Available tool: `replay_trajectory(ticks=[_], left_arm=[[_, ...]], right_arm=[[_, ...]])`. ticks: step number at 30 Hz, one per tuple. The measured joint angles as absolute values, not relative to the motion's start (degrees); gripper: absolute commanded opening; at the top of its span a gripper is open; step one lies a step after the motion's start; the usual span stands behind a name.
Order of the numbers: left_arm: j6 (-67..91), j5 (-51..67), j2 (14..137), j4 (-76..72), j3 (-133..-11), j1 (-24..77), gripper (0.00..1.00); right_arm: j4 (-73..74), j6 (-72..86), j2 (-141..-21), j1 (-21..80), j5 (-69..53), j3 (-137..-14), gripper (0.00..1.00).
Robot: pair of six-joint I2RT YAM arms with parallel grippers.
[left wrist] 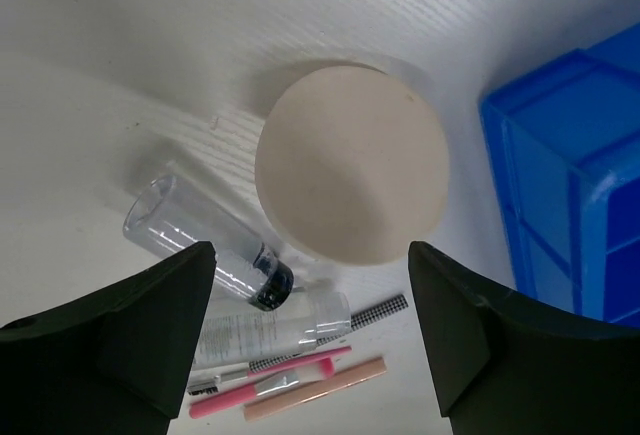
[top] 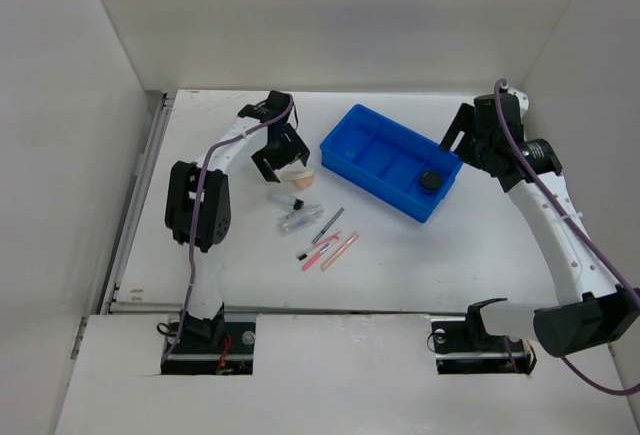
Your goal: Organize the makeup
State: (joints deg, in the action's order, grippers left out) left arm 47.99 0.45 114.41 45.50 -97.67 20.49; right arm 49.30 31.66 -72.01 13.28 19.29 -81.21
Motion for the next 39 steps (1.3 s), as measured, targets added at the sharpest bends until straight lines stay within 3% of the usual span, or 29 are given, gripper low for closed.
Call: replay_trajectory(ticks=[5, 15, 17, 19, 22, 29, 30, 32, 39], left_arm=[[48.9, 2.4, 117.4, 44.8, -97.7, 20.3, 0.70], [50.9, 3.8, 117.9, 42.8, -97.7, 19.3, 0.37], [50.9, 3.9, 117.9, 42.7, -97.7, 19.3, 0.37], [50.9, 4.0, 117.9, 42.6, -97.7, 19.0, 0.48], [50.9, 4.1, 117.9, 42.3, -97.6, 18.9, 0.51], [50.8, 4.5, 117.9, 41.7, -97.6, 18.9, 0.11], [50.9, 4.4, 117.9, 41.7, -97.6, 18.9, 0.11], [50.6, 4.4, 117.9, 41.7, -97.6, 18.9, 0.01], [50.3, 3.5, 117.7, 41.8, -97.7, 18.3, 0.00]], right_arm=[[49.6, 31.6, -72.0, 13.3, 19.3, -81.1, 0.87], [50.6, 31.1, -72.0, 13.3, 19.3, -81.0, 0.87], [50.6, 31.0, -72.0, 13.3, 19.3, -81.0, 0.87], [50.6, 31.0, -72.0, 13.3, 19.3, -81.0, 0.87], [50.6, 31.0, -72.0, 13.3, 19.3, -81.0, 0.87], [50.6, 31.0, -72.0, 13.3, 19.3, -81.0, 0.87], [50.6, 31.0, -72.0, 13.3, 19.3, -81.0, 0.87], [50.6, 31.0, -72.0, 13.3, 19.3, -81.0, 0.87], [50.9, 31.0, -71.9, 13.3, 19.5, -81.0, 0.87]])
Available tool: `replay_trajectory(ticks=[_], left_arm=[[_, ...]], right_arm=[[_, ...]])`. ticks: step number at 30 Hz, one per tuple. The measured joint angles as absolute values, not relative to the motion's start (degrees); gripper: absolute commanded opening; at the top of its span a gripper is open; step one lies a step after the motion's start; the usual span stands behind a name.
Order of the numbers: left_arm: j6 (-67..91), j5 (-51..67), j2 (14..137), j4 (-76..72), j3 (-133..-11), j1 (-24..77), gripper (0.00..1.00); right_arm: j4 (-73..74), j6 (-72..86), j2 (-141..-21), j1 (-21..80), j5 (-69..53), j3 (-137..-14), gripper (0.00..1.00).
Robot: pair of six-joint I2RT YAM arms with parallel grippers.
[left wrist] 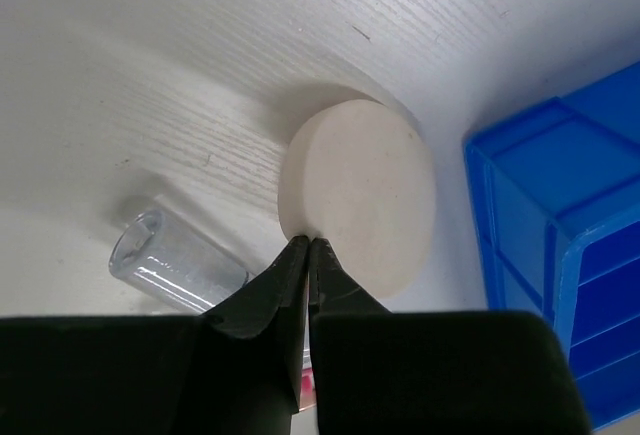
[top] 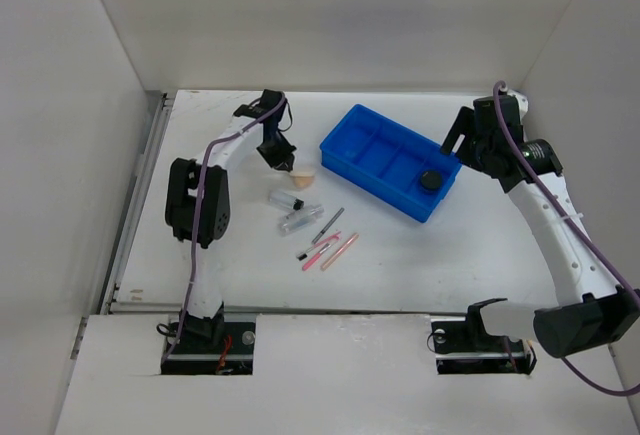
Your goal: Organize the makeup
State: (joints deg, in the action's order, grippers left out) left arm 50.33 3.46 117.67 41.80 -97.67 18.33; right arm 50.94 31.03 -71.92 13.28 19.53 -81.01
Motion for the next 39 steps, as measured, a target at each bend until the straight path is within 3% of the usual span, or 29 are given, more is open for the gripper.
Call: replay_trajectory(ticks=[12, 18, 28, 32, 39], left_arm=[[45.5, -3.3, 107.5, 44.5, -108.0, 18.2, 0.00], [39.0, -1.1, 105.8, 43.3, -113.8, 20.6, 0.00], [28.4, 4.3, 123.0, 41.2, -130.2, 31.6, 0.00], [24.2, 0.7, 130.3, 41.8, -136.8, 33.7, 0.00], [17.7, -8.3, 133.6, 41.9, -137.8, 34.0, 0.00]], right_arm=[[52.0, 31.0, -70.7, 13.3, 20.2, -81.0, 0.87], [52.3, 31.0, -70.7, 13.3, 20.2, -81.0, 0.87], [53.8, 30.8, -70.2, 13.3, 20.7, -81.4, 0.87], [54.8, 30.7, -69.4, 13.3, 21.1, -81.4, 0.87], [55.4, 30.4, -68.9, 13.3, 21.3, -81.4, 0.87]])
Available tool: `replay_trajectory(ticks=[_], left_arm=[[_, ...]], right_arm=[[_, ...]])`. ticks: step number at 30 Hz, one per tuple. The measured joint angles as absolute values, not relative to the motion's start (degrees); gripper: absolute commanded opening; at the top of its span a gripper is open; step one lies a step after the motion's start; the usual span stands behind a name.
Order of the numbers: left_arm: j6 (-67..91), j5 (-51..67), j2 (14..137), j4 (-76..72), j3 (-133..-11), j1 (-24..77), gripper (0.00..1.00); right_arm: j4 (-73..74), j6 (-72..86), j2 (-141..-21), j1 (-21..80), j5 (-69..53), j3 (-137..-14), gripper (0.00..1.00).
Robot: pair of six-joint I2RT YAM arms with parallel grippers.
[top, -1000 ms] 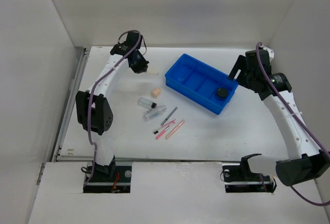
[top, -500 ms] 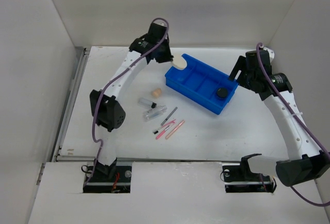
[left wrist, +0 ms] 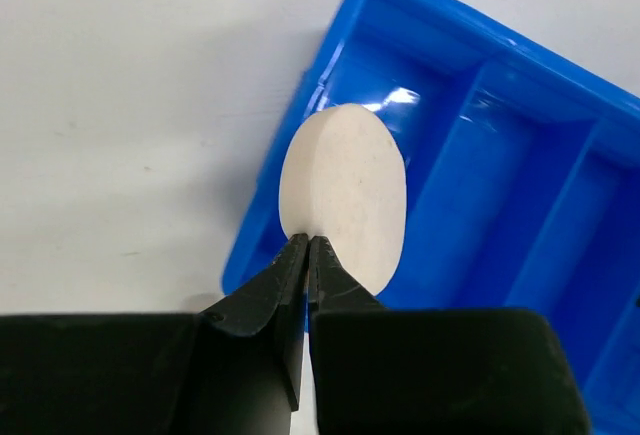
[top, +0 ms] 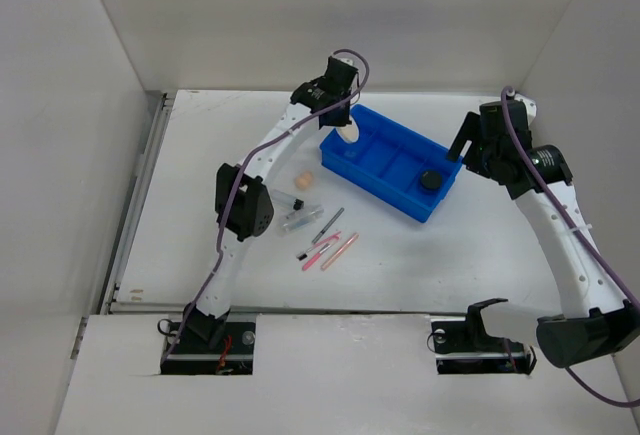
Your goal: Organize the makeup
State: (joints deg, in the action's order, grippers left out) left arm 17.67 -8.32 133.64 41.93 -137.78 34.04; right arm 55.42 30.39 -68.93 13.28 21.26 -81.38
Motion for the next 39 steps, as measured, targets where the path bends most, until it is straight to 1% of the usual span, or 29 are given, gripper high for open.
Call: replay_trajectory(ticks=[6, 17, 18, 19, 20, 21, 23, 25, 26, 31, 32, 33, 35, 39], left_arm=[[14.3, -12.3, 134.6, 40.8, -138.6, 33.9, 0.00], [12.9, -13.3, 140.8, 36.2, -138.9, 33.9, 0.00], [12.8, -13.5, 141.2, 35.8, -138.9, 33.9, 0.02], [12.7, -13.6, 141.6, 35.6, -139.0, 33.9, 0.10], [12.4, -13.7, 142.0, 35.5, -139.5, 33.9, 0.24], [12.0, -13.8, 142.3, 35.4, -139.9, 33.9, 0.32], [11.8, -13.9, 142.6, 35.3, -140.6, 33.9, 0.56], [11.5, -14.0, 142.6, 35.3, -140.7, 33.9, 0.70], [11.5, -14.0, 142.5, 35.1, -140.7, 33.9, 0.71], [11.8, -12.5, 140.1, 34.9, -137.7, 33.9, 0.68], [12.1, -12.1, 138.8, 34.8, -136.2, 33.9, 0.65], [12.4, -11.7, 136.8, 34.5, -134.1, 33.9, 0.57], [13.0, -11.0, 132.1, 33.9, -129.8, 33.9, 0.52], [13.7, -10.5, 122.5, 33.7, -123.8, 33.9, 0.50]], right_arm=[[55.5, 30.2, -69.1, 13.3, 21.2, -81.4, 0.87], [55.5, 30.2, -69.2, 13.3, 21.1, -81.4, 0.87], [55.5, 30.2, -69.2, 13.3, 21.0, -81.4, 0.87], [55.5, 30.2, -69.3, 13.3, 20.8, -81.4, 0.87], [55.5, 30.2, -69.4, 13.3, 20.7, -81.4, 0.87], [55.6, 30.1, -69.6, 13.3, 20.7, -81.4, 0.87], [55.7, 30.1, -70.3, 13.3, 20.5, -81.4, 0.87], [55.8, 30.0, -70.9, 13.3, 20.5, -81.5, 0.87], [55.8, 30.0, -71.1, 13.3, 20.5, -81.5, 0.87], [55.9, 30.0, -71.2, 13.3, 20.5, -81.5, 0.87], [55.9, 30.0, -71.2, 13.3, 20.5, -81.5, 0.87], [55.9, 30.0, -71.2, 13.3, 20.5, -81.5, 0.87], [55.9, 29.9, -71.0, 13.3, 20.5, -81.5, 0.87], [56.0, 29.9, -70.4, 13.3, 20.1, -81.1, 0.87]])
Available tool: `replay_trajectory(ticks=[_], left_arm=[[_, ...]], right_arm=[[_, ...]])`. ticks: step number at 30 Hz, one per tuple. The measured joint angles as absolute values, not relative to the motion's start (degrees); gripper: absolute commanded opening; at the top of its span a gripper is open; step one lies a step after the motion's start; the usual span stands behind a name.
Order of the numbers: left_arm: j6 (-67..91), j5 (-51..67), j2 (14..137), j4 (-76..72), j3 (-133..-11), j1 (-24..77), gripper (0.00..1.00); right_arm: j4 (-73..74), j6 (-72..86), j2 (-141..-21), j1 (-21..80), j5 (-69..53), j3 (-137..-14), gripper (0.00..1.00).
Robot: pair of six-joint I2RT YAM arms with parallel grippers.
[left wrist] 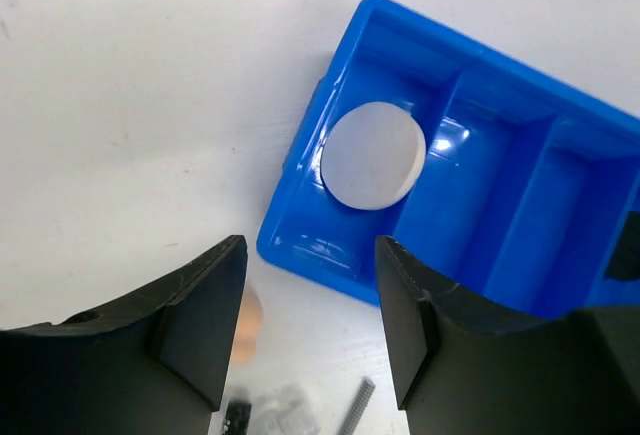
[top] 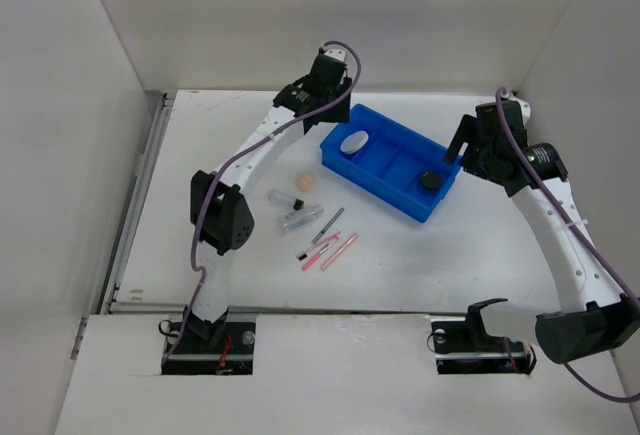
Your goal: Organize the makeup
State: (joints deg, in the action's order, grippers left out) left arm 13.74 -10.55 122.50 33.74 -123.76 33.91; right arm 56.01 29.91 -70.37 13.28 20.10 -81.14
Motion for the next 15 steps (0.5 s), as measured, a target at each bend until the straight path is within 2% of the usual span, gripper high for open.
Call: replay_trajectory(ticks=[5, 10, 15], left_arm=[[14.4, -11.3, 114.3, 33.6, -117.5, 33.9, 0.56], [15.4, -12.3, 113.3, 34.8, -109.3, 33.9, 0.59], [16.9, -12.7, 114.3, 36.7, -101.2, 33.7, 0.77]], right_arm=[[56.1, 29.8, -69.8, 13.3, 19.4, -80.3, 0.87], [56.1, 29.8, -69.6, 13.3, 18.6, -79.6, 0.87], [55.9, 29.8, -69.0, 13.3, 18.3, -79.0, 0.88]])
